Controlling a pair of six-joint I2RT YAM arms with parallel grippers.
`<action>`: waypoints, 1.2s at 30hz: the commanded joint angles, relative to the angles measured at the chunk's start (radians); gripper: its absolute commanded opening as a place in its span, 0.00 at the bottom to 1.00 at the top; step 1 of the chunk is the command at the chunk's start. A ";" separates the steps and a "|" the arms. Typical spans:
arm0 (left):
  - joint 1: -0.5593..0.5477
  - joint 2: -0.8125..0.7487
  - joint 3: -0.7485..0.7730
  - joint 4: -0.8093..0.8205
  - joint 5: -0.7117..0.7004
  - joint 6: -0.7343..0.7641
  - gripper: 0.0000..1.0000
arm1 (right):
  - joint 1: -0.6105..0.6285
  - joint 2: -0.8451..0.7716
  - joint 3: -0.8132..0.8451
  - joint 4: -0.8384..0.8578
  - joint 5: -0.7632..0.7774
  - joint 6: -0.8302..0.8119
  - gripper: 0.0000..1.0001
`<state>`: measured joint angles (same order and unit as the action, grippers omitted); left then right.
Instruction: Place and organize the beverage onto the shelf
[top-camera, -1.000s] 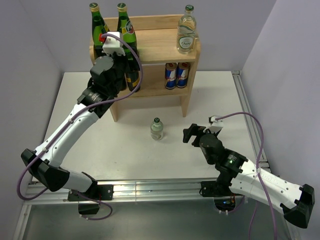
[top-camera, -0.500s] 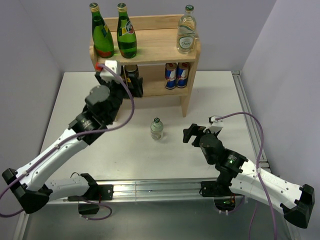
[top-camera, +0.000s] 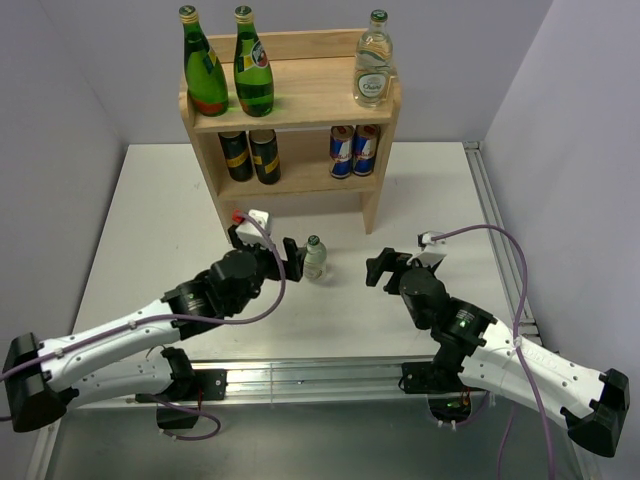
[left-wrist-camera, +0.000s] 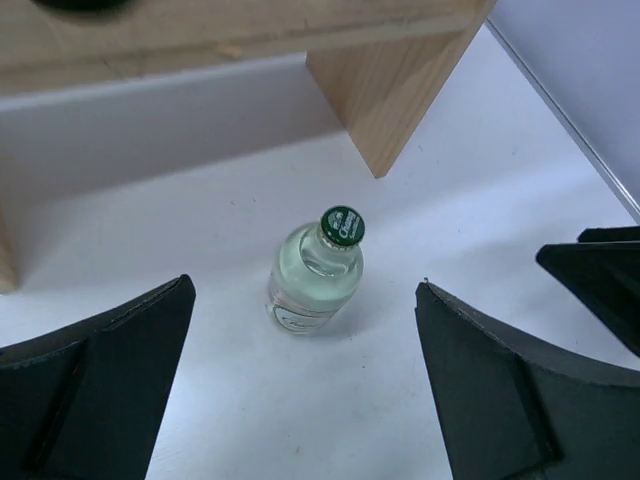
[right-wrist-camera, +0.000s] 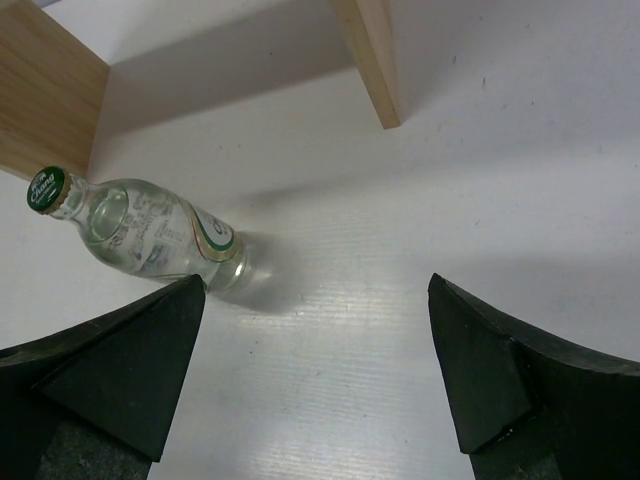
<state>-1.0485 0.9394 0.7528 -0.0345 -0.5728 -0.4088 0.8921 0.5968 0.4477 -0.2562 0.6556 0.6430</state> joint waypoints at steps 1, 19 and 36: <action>-0.004 0.080 -0.090 0.184 0.033 -0.082 0.99 | -0.004 -0.008 -0.003 -0.006 0.002 0.020 1.00; -0.004 0.365 -0.211 0.547 0.084 -0.114 0.99 | -0.005 -0.011 -0.035 0.053 -0.055 0.005 1.00; -0.004 -0.083 -0.196 0.191 -0.056 -0.087 0.99 | 0.045 0.458 0.046 0.463 -0.344 -0.043 1.00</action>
<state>-1.0489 0.8883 0.5488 0.2047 -0.5747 -0.5091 0.9203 1.0111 0.4294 0.0879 0.3351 0.6083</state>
